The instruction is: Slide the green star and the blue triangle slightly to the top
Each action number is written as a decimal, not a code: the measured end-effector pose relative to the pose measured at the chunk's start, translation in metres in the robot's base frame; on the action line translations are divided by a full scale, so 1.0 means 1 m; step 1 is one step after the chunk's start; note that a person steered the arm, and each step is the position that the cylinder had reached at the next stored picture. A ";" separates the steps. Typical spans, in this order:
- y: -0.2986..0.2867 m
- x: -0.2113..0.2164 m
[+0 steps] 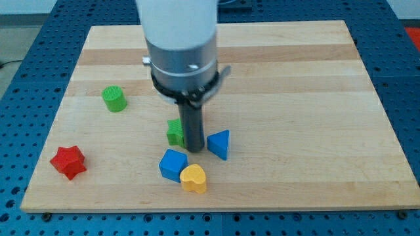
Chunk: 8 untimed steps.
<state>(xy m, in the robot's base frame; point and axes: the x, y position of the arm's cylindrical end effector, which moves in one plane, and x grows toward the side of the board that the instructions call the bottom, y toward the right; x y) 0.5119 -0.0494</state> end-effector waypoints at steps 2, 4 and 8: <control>0.037 0.032; 0.098 0.055; 0.120 -0.003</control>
